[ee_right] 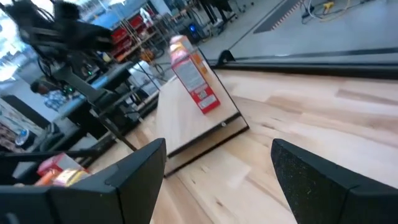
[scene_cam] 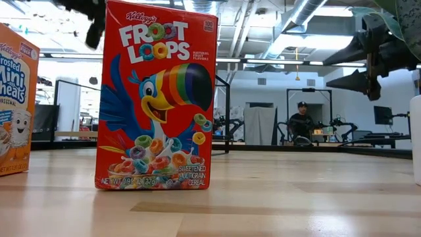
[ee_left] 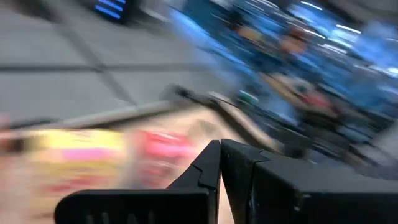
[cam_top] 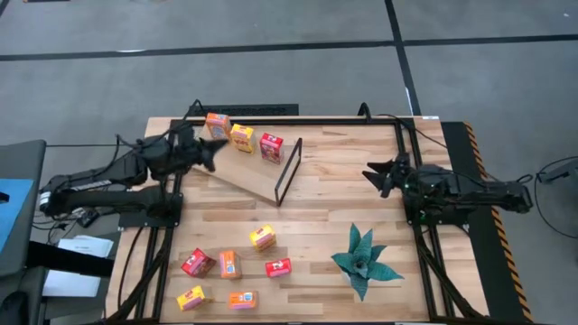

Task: Stack cereal on shelf
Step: Put the top orange cereal box aligned with the other orange cereal box on the shelf

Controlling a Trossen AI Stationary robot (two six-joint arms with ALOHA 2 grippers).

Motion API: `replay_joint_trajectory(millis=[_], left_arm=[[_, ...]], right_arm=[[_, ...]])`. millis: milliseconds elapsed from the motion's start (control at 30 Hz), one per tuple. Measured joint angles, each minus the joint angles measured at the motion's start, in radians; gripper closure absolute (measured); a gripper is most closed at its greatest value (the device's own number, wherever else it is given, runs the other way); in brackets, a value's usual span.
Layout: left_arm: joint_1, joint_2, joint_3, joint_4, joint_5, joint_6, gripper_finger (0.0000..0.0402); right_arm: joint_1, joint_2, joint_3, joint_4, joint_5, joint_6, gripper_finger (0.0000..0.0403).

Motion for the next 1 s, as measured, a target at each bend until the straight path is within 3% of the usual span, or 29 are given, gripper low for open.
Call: replay_joint_trajectory(millis=[167,500,700,867,1000], left_arm=[[-0.148,0.056,0.131,-0.015,0.170,-0.047,0.0401],[-0.477,0.275,0.506,-0.235,0.143,0.162,0.0384],[-0.579,0.424,0.656,-0.540,0.159,-0.021,0.0309],[-0.647,0.529,0.690,-0.704,0.325,-0.249,0.0236],[-0.699,0.594,0.691,-0.765,0.477,-0.388,0.0198]], right_arm=[[0.000,0.034,0.000,0.002,-0.002,0.000,0.0086],[0.000,0.063,0.000,-0.002,-0.019,0.000,0.0086],[0.000,0.062,0.000,-0.002,-0.019,0.000,0.0086],[0.000,0.062,0.000,-0.002,-0.019,0.000,0.0086],[0.000,0.062,0.000,-0.007,-0.019,0.000,0.0086]])
